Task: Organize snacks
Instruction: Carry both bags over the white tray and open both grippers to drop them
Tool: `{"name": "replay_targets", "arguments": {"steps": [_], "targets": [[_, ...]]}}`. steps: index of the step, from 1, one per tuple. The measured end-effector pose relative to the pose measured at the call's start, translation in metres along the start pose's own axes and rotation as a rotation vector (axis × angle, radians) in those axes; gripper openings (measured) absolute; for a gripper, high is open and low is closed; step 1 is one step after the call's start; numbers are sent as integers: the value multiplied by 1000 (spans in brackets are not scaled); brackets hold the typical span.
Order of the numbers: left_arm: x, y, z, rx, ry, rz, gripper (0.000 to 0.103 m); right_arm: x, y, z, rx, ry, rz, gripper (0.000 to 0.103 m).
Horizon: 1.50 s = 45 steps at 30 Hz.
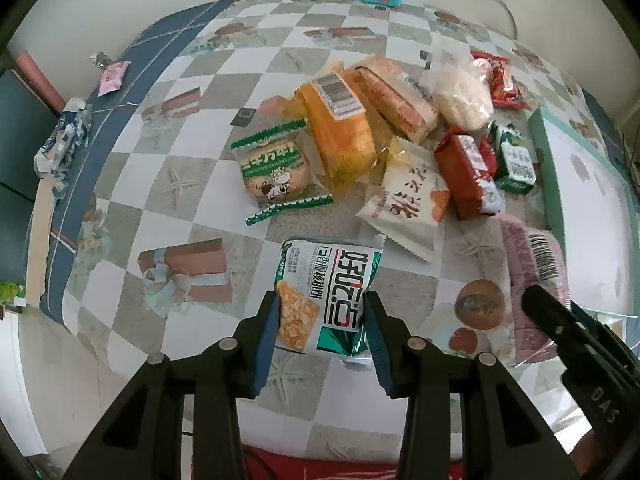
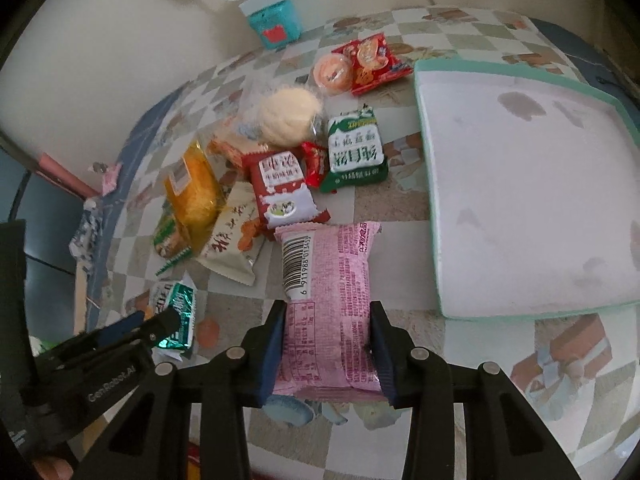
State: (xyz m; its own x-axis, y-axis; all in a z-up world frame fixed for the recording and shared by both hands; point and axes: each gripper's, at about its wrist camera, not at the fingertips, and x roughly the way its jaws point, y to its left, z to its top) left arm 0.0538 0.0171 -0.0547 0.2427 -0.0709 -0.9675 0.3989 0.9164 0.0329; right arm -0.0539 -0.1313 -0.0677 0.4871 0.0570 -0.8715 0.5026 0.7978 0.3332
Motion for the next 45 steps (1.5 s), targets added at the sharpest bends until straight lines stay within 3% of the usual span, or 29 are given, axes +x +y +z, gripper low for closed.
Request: {"name": "replay_targets", "arguments": {"steps": [8,16,23,36,45], "targets": [[-36,-30,12,19,-66,-1,44,-33,-15,16,72,-129,-33,42],[-46,-82,30,42,-116,-21,44,-56,-42,38,133,-259,-141,43],[-43,-132,44,83,-130,-60,44,-61,-77,56,233,-290,-191,43],[-29,-227,65,214,-165,-131,44,-75,-192,82,487,-345,-361,43],[-11,-285,77,321,-191,-134,44,-64,-227,96,532,-333,-408,43]]}}
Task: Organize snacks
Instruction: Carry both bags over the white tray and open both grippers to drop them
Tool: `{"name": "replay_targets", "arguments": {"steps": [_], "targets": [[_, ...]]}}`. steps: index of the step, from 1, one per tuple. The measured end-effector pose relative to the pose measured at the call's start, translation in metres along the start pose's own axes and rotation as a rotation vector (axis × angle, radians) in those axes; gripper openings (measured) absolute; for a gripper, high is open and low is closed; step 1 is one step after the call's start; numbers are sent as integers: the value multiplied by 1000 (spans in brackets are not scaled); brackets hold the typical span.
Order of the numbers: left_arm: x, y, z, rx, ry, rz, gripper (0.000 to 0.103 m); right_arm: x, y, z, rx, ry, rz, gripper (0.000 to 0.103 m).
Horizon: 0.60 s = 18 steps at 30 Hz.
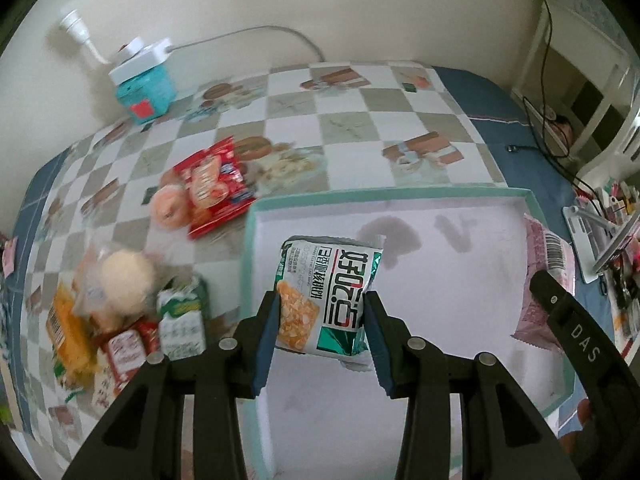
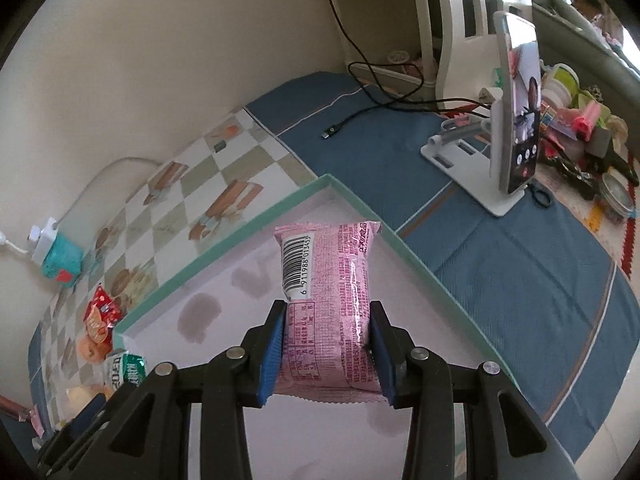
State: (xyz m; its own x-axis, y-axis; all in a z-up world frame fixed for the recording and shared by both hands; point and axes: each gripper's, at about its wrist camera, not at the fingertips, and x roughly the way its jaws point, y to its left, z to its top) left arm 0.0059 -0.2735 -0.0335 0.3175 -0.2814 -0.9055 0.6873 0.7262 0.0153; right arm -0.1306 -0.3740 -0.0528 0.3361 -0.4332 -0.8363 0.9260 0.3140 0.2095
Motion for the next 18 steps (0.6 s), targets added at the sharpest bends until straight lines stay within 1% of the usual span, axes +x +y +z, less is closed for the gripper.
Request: {"name": "replay_targets", "arguments": {"steps": [7,18], "targets": [[14,-13,6,20,7,-6,44,9,-2,6,4,15,21,43],[21,-11,3,17,31,-13,45,16,-6,5,9,62,30,45]]}}
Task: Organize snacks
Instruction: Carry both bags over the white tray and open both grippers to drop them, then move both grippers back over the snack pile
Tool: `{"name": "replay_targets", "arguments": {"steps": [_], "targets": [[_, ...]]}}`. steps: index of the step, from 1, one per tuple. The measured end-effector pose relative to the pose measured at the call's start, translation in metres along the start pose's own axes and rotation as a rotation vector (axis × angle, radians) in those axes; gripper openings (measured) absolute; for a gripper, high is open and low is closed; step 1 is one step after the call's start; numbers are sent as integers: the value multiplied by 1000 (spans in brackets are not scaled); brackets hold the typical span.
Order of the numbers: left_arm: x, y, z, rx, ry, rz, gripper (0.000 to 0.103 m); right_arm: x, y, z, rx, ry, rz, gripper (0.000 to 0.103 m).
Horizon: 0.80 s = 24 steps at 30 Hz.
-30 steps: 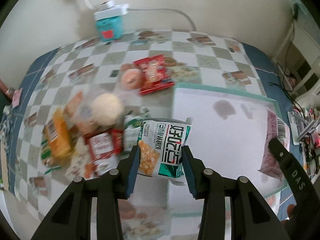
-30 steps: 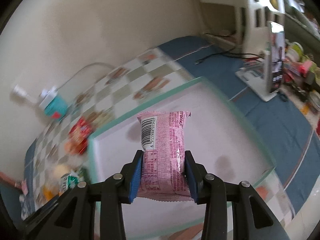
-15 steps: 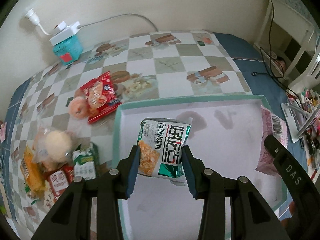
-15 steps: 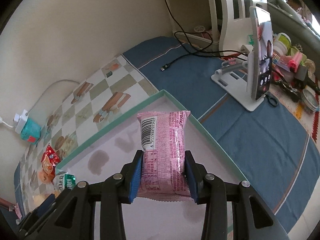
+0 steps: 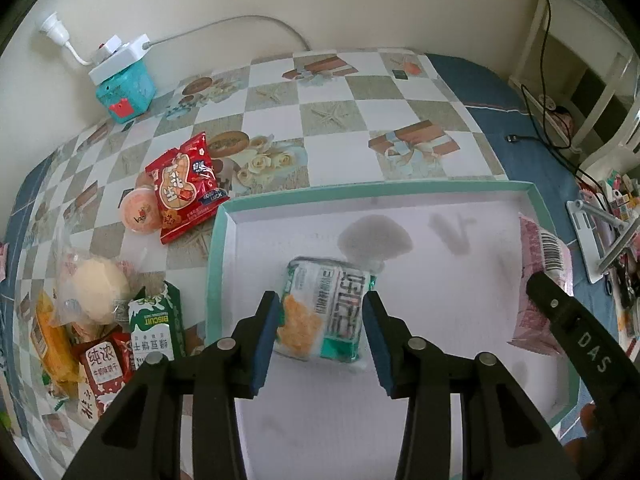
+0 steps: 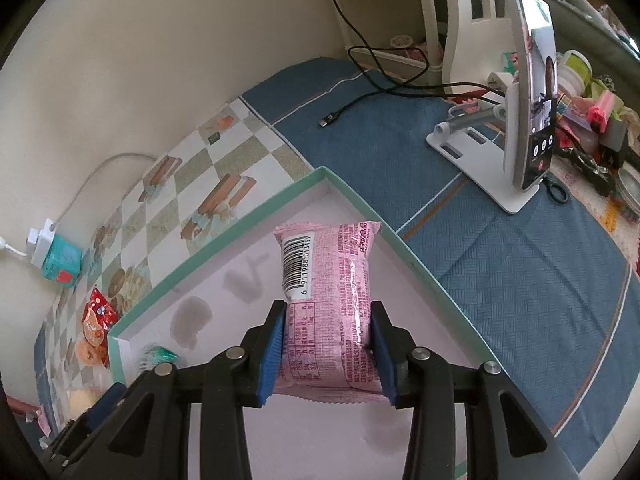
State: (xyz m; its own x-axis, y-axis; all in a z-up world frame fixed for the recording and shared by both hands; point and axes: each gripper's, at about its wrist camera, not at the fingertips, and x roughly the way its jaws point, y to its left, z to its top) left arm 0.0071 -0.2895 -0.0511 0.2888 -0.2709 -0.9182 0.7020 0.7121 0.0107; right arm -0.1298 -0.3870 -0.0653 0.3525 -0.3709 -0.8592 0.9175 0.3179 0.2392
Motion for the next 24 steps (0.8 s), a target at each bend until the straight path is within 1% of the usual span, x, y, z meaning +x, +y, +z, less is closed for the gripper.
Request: {"name": "replay_targets", "arguments": {"steps": [1,2,5,7,9,10,15,16,17,20,22,23,24], "targets": [[-1,0,0,-1,2,-3,48,0,0,-1,-1,4,-2,45],[-1,1,-1,-3,4,-4,55,1,0,-1,-4,6,-6,45],[-4,5,-1,-19,9,-2,56,-1,1,-1,-15,5,-12,46],[-5,10,-1,-36,15,0,57,-3,3,0,-29,-1,-14,49],[-7,15,-1,-55,16,5,62,-5,7,0,-51,-10,-20,62],[-9,18,-1,-61,15,7,67,-7,9,-1,-64,-16,-22,63],[-13,35,0,-113,21,16,69,-12,18,-2,-105,-23,-30,64],[-14,40,0,-127,24,18,73,-13,20,-3,-113,-23,-31,64],[-15,46,0,-146,25,23,79,-14,22,-3,-120,-23,-32,65],[-18,63,-1,-190,23,35,80,-17,27,-6,-133,-18,-25,66],[-22,74,-2,-213,16,36,80,-18,30,-8,-133,-8,-23,75],[-24,78,-2,-220,12,40,83,-20,32,-10,-134,-6,-17,78],[-26,83,-3,-227,8,49,86,-20,34,-11,-139,-4,-13,78]]}}
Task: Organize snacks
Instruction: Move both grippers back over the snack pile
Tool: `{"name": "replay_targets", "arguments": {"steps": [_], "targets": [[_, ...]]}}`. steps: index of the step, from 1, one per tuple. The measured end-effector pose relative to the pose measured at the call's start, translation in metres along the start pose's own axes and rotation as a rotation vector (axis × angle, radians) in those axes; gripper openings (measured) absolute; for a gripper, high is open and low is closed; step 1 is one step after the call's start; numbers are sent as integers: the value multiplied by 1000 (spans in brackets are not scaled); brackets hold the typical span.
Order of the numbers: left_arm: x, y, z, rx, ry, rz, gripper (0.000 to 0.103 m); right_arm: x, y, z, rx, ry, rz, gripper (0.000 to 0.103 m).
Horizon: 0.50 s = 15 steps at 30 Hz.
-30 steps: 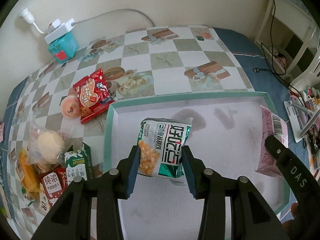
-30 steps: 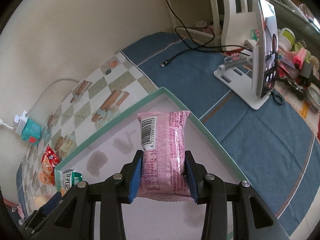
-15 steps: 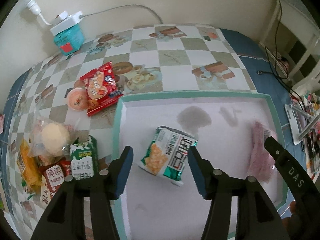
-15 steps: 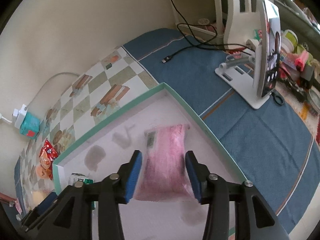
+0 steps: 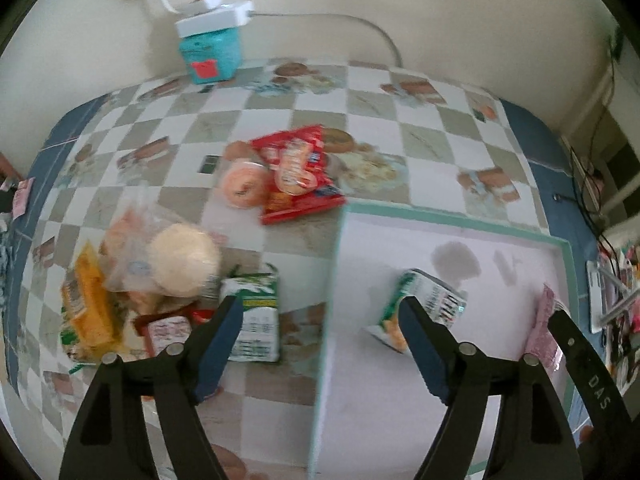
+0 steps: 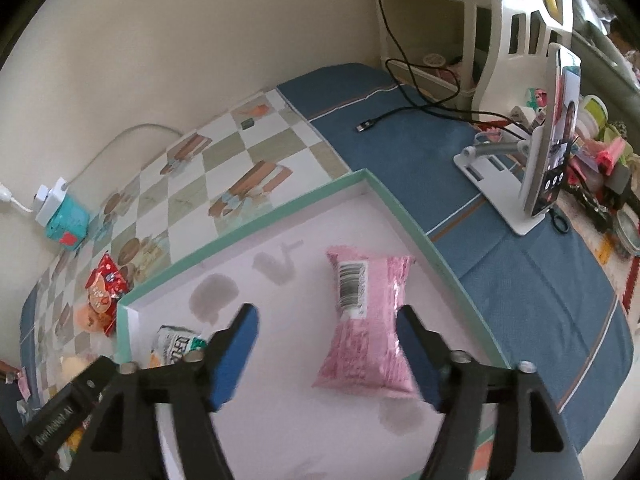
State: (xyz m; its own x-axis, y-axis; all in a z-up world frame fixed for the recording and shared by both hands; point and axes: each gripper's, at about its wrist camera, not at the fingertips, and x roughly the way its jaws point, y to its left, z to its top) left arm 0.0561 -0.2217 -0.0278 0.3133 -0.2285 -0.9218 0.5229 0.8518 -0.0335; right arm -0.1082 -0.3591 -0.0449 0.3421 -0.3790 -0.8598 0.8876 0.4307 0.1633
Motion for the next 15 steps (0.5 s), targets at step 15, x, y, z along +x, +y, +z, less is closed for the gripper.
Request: {"name": "replay_targets", "arguments": {"steps": [15], "targets": [[-14,63,-4,-117,-9,-21,102,-12,32,-22,-64,11,38,103]]}}
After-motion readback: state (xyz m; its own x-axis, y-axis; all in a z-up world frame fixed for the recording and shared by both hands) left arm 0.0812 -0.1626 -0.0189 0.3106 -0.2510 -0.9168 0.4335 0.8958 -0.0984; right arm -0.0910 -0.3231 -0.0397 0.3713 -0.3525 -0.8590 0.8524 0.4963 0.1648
